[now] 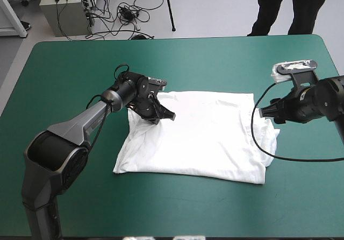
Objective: Fold the cloth
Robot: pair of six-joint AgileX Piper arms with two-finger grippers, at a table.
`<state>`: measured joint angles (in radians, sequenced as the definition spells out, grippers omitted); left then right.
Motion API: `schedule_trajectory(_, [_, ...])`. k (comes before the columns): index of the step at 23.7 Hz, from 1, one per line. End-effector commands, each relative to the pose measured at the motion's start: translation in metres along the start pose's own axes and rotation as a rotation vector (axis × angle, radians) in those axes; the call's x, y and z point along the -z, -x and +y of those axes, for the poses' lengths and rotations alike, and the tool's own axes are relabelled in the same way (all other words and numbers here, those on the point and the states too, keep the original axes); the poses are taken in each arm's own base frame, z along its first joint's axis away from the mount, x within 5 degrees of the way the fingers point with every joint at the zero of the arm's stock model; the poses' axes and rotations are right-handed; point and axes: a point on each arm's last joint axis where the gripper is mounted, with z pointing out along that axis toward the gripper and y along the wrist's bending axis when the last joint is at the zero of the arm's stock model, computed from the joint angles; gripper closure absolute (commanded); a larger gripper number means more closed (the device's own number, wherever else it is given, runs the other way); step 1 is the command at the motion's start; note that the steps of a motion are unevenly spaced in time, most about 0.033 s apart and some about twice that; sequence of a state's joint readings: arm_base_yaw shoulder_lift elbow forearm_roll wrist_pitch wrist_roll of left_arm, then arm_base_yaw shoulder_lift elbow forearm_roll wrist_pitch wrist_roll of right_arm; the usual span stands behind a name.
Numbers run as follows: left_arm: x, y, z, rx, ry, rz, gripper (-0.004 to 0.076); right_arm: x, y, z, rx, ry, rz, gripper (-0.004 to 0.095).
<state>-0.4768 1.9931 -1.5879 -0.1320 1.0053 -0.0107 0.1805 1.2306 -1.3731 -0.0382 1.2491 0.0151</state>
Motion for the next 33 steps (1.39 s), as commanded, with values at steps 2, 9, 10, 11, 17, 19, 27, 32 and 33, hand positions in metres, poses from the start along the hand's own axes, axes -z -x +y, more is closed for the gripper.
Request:
schedule_trajectory(2, [0.028, 0.005, -0.007, -0.042, -0.022, -0.078, 0.0692, 0.015, 0.001, -0.002, 0.012, -0.014, -0.053, 0.0327])
schedule_trajectory(9, [0.056, -0.004, -0.016, -0.095, -0.096, -0.034, 0.0236, 0.015, 0.001, -0.012, -0.012, -0.123, -0.057, 0.0326])
schedule_trajectory(10, [0.062, -0.005, -0.018, -0.096, -0.108, -0.033, 0.0183, 0.013, 0.001, -0.013, -0.019, -0.142, -0.064, 0.0325])
schedule_trajectory(11, [0.07, -0.006, -0.02, -0.104, -0.12, -0.038, 0.0132, 0.011, 0.001, -0.014, -0.03, -0.154, -0.067, 0.0325])
schedule_trajectory(17, [0.146, -0.024, -0.034, -0.137, -0.207, -0.189, 0.0087, -0.042, -0.014, -0.009, -0.048, -0.119, 0.009, 0.0321])
schedule_trajectory(19, [0.184, -0.037, -0.042, -0.173, -0.209, -0.285, 0.0087, -0.07, -0.021, -0.006, -0.053, -0.09, 0.03, 0.0321])
schedule_trajectory(27, [0.25, -0.074, -0.057, -0.206, -0.232, -0.462, 0.0087, -0.157, -0.019, -0.017, -0.08, -0.137, 0.164, 0.0321])
schedule_trajectory(32, [0.25, -0.073, -0.057, -0.187, -0.236, -0.466, 0.0087, -0.185, -0.024, -0.035, -0.14, -0.068, 0.232, 0.0322])
schedule_trajectory(33, [0.251, -0.073, -0.057, -0.186, -0.236, -0.471, 0.0087, -0.19, -0.025, -0.035, -0.13, -0.067, 0.248, 0.0326])
